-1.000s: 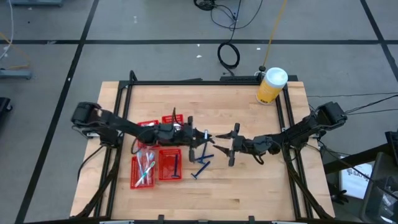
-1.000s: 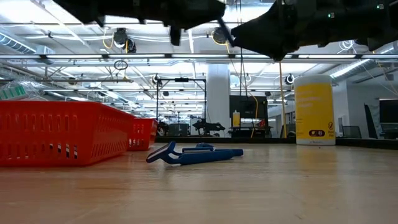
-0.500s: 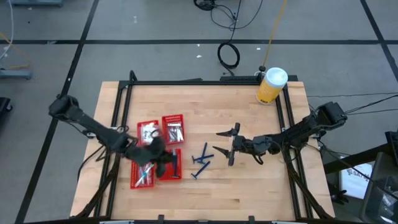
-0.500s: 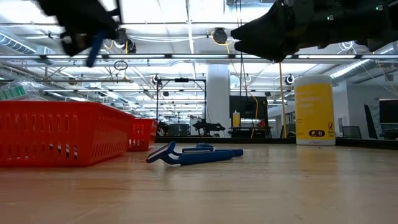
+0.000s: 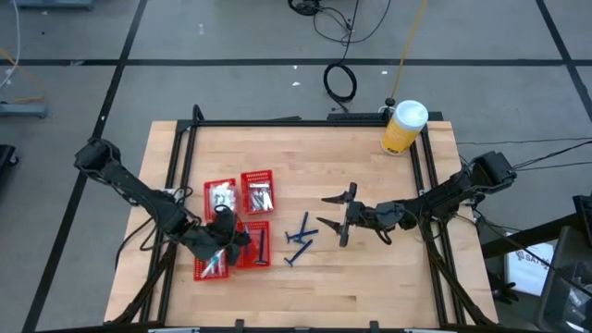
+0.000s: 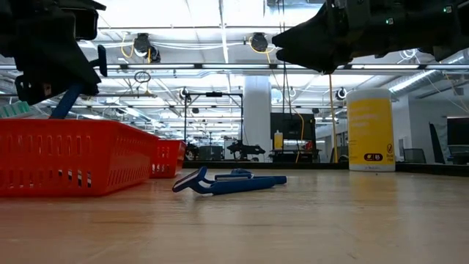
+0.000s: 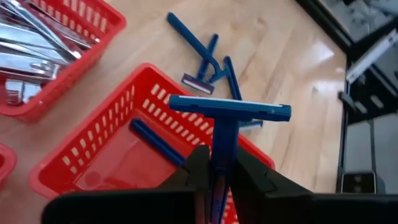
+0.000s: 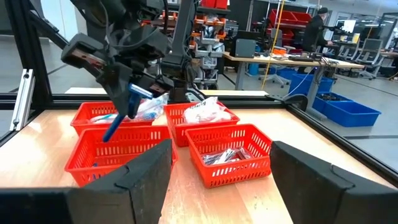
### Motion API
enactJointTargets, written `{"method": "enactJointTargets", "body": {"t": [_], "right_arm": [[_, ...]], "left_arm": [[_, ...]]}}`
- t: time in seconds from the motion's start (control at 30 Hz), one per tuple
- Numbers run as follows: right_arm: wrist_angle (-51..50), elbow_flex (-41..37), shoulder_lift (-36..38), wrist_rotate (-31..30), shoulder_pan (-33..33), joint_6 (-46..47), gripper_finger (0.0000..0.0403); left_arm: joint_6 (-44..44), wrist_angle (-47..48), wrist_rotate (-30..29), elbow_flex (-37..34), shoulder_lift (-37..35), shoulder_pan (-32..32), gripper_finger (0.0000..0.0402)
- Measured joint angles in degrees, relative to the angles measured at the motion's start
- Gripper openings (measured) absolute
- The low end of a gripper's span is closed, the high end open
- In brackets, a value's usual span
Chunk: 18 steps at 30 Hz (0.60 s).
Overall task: Pick & Place Travel size toiletries
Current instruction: Put the blue razor into the bottom right red basket
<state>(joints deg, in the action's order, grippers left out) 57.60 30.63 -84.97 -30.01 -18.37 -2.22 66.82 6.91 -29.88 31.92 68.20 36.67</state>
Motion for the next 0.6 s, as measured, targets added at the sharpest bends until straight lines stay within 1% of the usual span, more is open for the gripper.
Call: {"method": "enactJointTargets", "body": {"t": [0.13,0.43,0.6], "right_arm": [[0.0,0.0,0.0,0.0,0.0,0.0,0.0256],[0.0,0.0,0.0,0.0,0.0,-0.1,0.0255],[-0.4,0.0,0.0,0.1,0.0,0.0,0.0254]], "left_arm": [[-1.1,-0.1,2.2,0.0,0.0,-0.2,0.0070],[-2.3,0.0,2.9,0.0,0.0,-0.2,0.0189],[-4.7,0.0,2.9,0.0,0.0,-0.4,0.0226]]}}
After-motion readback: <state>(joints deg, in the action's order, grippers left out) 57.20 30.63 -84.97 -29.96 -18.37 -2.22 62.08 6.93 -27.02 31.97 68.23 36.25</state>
